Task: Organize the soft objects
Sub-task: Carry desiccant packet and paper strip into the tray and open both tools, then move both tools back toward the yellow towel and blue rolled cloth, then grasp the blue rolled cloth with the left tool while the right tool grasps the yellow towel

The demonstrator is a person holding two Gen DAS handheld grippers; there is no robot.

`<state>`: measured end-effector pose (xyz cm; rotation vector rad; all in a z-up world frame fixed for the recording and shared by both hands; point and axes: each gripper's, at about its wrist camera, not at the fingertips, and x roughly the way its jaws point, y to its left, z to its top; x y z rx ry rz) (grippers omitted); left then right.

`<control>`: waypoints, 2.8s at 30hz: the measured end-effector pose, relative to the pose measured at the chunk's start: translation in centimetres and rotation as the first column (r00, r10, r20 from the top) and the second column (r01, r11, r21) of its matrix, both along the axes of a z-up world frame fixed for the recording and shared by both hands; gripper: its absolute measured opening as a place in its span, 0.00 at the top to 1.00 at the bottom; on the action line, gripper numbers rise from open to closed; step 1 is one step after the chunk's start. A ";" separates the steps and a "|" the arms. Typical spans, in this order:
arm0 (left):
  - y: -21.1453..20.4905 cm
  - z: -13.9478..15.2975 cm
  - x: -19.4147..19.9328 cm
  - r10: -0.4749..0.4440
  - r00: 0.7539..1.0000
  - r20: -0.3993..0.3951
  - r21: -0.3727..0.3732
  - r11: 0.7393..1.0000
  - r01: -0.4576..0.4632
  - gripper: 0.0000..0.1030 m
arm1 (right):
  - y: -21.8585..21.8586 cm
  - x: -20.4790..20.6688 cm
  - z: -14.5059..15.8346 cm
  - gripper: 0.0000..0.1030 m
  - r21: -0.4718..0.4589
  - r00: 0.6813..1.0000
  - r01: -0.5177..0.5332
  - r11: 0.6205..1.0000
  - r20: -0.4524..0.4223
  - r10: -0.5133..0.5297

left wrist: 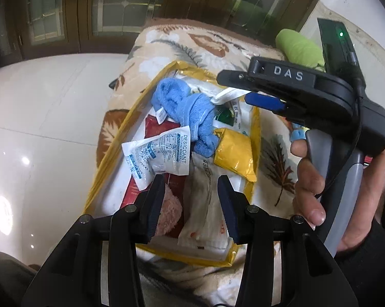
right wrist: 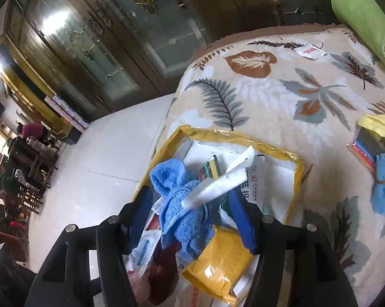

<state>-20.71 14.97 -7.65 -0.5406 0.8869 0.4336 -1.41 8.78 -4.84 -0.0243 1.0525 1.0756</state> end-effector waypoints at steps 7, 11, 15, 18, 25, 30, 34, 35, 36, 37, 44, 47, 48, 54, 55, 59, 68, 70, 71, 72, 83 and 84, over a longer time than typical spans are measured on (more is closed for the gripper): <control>-0.9 2.7 -1.4 0.026 0.998 0.059 0.012 1.000 -0.027 0.59 | -1.0 -1.0 1.4 0.33 0.002 0.999 -0.044 0.999 -0.014 0.044; -1.2 3.1 -1.4 0.055 0.989 0.141 -0.028 0.998 -0.051 0.59 | -4.2 -1.8 1.2 0.33 0.062 0.997 -0.019 0.998 -0.068 0.023; -2.2 3.4 0.3 0.023 0.983 0.180 -0.052 0.999 -0.014 0.59 | -8.2 -3.0 1.4 0.33 0.103 0.997 -0.014 0.995 -0.075 0.022; -3.8 3.7 2.1 -0.046 0.982 0.183 -0.034 0.998 0.053 0.59 | -11.5 -2.1 0.8 0.31 0.123 0.992 0.039 0.992 -0.126 -0.024; -6.6 6.1 3.4 -0.174 0.964 0.204 0.028 0.985 0.172 0.59 | -17.2 1.1 -0.1 0.31 0.091 0.968 0.217 0.972 -0.147 -0.202; -7.5 5.9 5.2 -0.204 0.954 0.219 0.002 0.978 0.208 0.59 | -20.2 1.7 0.3 0.31 0.042 0.955 0.297 0.954 -0.041 -0.295; -8.1 4.9 7.5 -0.234 0.952 0.196 -0.009 0.971 0.240 0.59 | -22.6 2.5 -1.3 0.31 0.017 0.940 0.338 0.941 -0.044 -0.337; -8.2 4.6 8.0 -0.237 0.952 0.192 -0.018 0.969 0.245 0.59 | -23.1 2.8 -1.5 0.31 0.012 0.939 0.343 0.939 -0.041 -0.342; -8.2 4.4 8.6 -0.245 0.951 0.191 -0.029 0.967 0.254 0.59 | -23.4 3.1 -1.7 0.31 0.002 0.936 0.351 0.936 -0.033 -0.351; -8.4 4.1 9.3 -0.257 0.947 0.191 -0.033 0.963 0.268 0.59 | -23.7 3.6 -1.9 0.31 -0.001 0.935 0.354 0.935 -0.033 -0.353; -9.1 1.1 14.9 -0.292 0.946 0.143 -0.068 0.950 0.303 0.59 | -24.6 7.3 -2.6 0.31 -0.015 0.924 0.381 0.924 -0.020 -0.381; -9.4 -0.5 17.6 -0.306 0.945 0.118 -0.084 0.945 0.317 0.59 | -24.6 9.8 -2.8 0.31 -0.022 0.918 0.395 0.918 -0.017 -0.396; -9.5 -1.2 18.8 -0.313 0.944 0.108 -0.091 0.942 0.323 0.59 | -24.6 10.3 -2.8 0.31 -0.022 0.917 0.398 0.917 -0.020 -0.399; -10.0 -4.2 25.0 -0.340 0.938 0.069 -0.141 0.927 0.347 0.59 | -24.7 12.4 -3.2 0.31 -0.043 0.910 0.412 0.910 -0.032 -0.413; -10.1 -4.5 25.8 -0.336 0.940 0.062 -0.147 0.928 0.342 0.59 | -24.6 12.5 -3.3 0.31 -0.050 0.910 0.412 0.910 -0.029 -0.414; -10.7 -5.7 29.3 -0.348 0.937 0.038 -0.180 0.920 0.349 0.59 | -24.5 13.4 -3.8 0.31 -0.066 0.905 0.422 0.904 -0.037 -0.424; -10.3 -6.7 30.8 -0.379 0.925 0.034 -0.224 0.899 0.377 0.80 | -22.5 15.1 -2.9 0.31 -0.064 0.918 0.395 0.916 -0.009 -0.397; -9.4 -6.3 29.2 -0.369 0.927 0.071 -0.256 0.891 0.375 0.80 | -21.3 15.9 -2.6 0.31 -0.071 0.920 0.392 0.917 0.016 -0.391; -9.0 -6.1 28.5 -0.364 0.928 0.085 -0.268 0.888 0.373 0.80 | -20.5 16.5 -2.4 0.31 -0.072 0.923 0.385 0.920 0.032 -0.384; -8.6 -6.0 27.6 -0.354 0.931 0.093 -0.276 0.889 0.365 0.81 | -19.6 16.9 -2.2 0.31 -0.075 0.926 0.377 0.923 0.045 -0.375; -7.5 -2.2 18.3 -0.317 0.936 0.152 -0.259 0.902 0.347 0.81 | -14.2 17.8 -4.9 0.54 -0.229 0.918 0.386 0.894 0.197 -0.346; -7.3 -2.0 17.6 -0.311 0.936 0.163 -0.264 0.901 0.345 0.81 | -14.8 17.3 -4.9 0.55 -0.215 0.913 0.401 0.890 0.178 -0.368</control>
